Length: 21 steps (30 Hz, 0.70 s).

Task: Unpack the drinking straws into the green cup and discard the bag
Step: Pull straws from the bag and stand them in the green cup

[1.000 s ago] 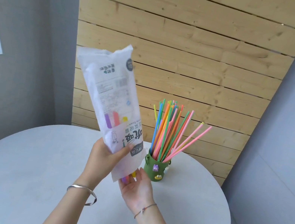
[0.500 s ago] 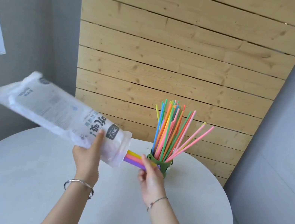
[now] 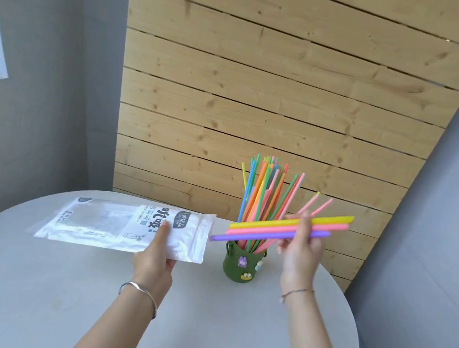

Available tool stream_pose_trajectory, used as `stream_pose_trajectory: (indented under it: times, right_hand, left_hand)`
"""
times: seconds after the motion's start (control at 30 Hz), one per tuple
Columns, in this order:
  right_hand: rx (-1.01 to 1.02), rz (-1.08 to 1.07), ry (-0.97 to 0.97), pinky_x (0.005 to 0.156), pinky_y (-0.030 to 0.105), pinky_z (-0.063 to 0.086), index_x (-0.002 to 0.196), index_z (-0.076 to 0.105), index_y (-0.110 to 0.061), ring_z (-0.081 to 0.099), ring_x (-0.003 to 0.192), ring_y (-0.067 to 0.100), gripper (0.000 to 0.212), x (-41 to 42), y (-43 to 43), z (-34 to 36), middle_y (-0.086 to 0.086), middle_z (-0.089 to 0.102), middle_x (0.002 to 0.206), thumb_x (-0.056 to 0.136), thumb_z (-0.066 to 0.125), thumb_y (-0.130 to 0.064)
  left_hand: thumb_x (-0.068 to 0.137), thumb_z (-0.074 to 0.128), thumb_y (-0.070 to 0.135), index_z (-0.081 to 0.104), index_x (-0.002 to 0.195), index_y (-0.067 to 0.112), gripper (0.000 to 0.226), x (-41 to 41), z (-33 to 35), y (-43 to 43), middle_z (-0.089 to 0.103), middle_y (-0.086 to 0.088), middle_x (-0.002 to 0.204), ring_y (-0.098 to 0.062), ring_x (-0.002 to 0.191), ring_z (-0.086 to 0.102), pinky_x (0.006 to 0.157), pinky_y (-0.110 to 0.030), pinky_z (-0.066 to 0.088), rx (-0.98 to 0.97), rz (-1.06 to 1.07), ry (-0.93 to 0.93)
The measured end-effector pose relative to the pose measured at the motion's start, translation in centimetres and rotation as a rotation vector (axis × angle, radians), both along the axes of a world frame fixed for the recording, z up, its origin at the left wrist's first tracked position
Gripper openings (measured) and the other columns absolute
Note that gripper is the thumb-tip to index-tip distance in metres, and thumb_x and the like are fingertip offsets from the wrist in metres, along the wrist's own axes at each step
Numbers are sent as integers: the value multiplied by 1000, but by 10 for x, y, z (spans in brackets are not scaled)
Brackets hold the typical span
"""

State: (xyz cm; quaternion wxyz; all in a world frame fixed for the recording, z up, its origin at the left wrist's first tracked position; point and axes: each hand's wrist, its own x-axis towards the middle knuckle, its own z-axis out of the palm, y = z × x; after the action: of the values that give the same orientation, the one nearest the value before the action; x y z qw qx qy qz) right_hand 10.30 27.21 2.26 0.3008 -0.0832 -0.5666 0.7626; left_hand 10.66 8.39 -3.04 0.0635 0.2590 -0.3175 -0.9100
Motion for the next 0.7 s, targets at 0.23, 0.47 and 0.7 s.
stream_pose_trajectory:
  times: [0.23, 0.47, 0.7]
  right_hand:
    - [565, -4, 13, 52, 31, 38, 57, 55, -16, 46, 48, 21, 42, -33, 36, 21, 13, 45, 51, 95, 49, -31]
    - [1017, 234, -180, 54, 31, 41, 53, 50, -8, 49, 43, 21, 48, -50, 32, 17, 12, 47, 47, 89, 56, -38]
    - [897, 144, -118, 67, 32, 49, 83, 66, -14, 62, 70, 24, 14, -55, 26, 18, 9, 66, 72, 82, 68, -28]
  left_hand:
    - [86, 70, 20, 56, 129, 5, 48, -6, 1, -7, 65, -7, 127, -16, 103, 65, 86, -25, 52, 23, 17, 32]
    - [86, 70, 20, 56, 130, 7, 49, -6, 2, -5, 66, -5, 126, -16, 111, 64, 86, -25, 53, 20, 9, 50]
    - [85, 71, 22, 57, 129, 8, 48, -6, 2, -6, 67, -4, 125, -16, 111, 65, 87, -26, 52, 10, -4, 54]
